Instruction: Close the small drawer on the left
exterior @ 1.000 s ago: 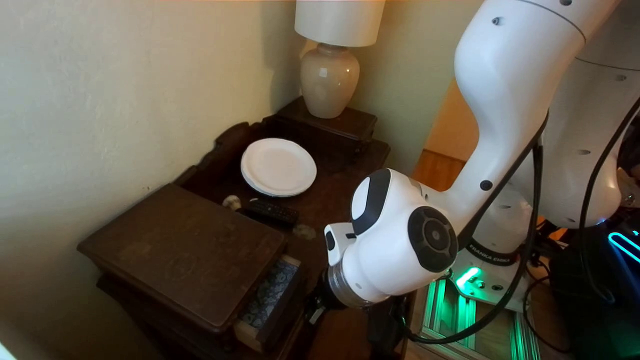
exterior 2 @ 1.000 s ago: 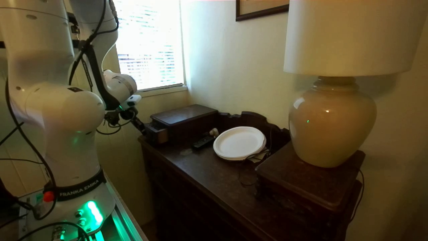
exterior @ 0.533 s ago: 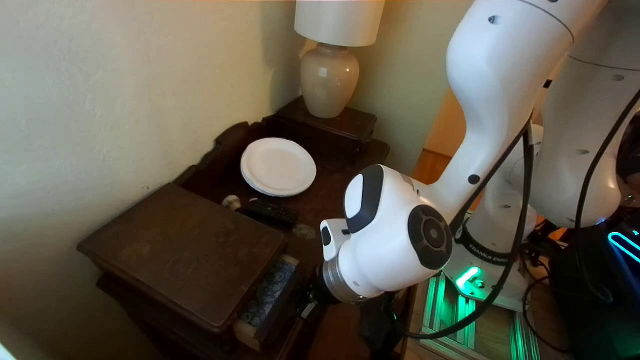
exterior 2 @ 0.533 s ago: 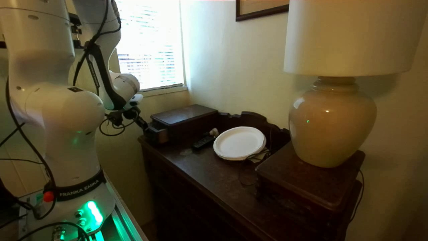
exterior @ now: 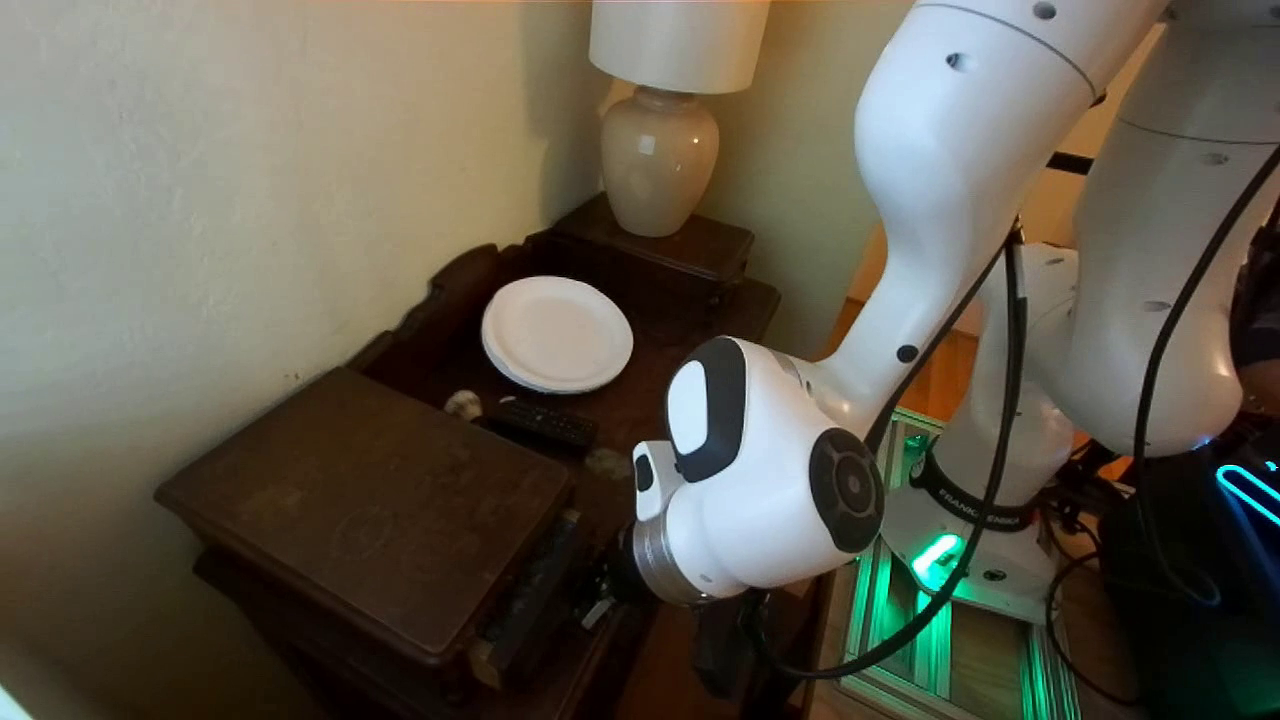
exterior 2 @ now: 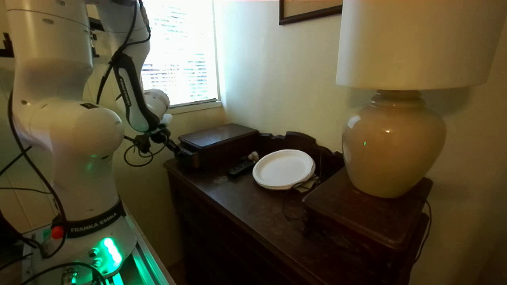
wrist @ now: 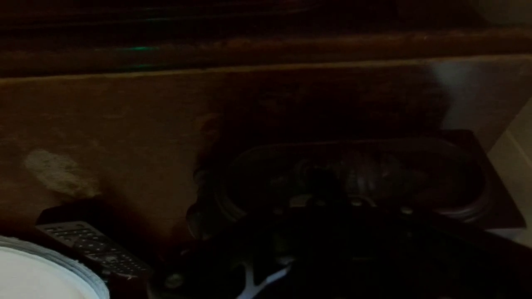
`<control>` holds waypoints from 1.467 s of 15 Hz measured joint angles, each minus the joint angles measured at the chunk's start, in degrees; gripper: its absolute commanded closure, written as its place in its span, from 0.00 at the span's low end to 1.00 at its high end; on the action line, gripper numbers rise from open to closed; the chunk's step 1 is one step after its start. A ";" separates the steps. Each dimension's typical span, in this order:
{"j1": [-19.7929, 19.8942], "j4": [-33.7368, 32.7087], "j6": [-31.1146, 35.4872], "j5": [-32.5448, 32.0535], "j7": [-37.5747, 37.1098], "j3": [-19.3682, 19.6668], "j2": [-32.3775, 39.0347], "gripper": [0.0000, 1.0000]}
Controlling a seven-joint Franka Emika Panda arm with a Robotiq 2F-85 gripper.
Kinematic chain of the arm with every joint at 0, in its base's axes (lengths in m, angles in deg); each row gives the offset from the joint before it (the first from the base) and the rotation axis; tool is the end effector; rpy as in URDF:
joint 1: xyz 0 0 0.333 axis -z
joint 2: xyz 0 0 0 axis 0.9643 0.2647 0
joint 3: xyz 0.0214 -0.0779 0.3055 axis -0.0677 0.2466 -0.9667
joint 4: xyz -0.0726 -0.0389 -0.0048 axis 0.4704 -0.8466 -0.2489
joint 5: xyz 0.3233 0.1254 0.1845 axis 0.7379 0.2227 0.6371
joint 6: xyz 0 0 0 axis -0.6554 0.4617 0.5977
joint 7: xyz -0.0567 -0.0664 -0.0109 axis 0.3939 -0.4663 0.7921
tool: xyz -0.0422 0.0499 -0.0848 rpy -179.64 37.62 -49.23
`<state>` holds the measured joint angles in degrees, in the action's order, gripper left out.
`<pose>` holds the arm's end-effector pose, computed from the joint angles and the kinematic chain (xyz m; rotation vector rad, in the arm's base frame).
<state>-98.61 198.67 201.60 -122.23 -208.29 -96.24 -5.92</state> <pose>0.2795 0.3207 0.2023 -3.0087 0.0602 -0.8825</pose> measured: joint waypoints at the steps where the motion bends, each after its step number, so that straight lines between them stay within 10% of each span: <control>1: 0.00 -0.39 -0.60 -1.71 -1.65 0.07 0.41 0.97; 11: 1.60 -3.39 -8.47 -14.16 -12.89 -0.08 6.36 0.97; 22: 4.05 -4.44 -8.56 -12.87 -10.63 -1.57 10.12 0.97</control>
<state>-94.56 194.23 193.03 -135.10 -218.93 -97.81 4.20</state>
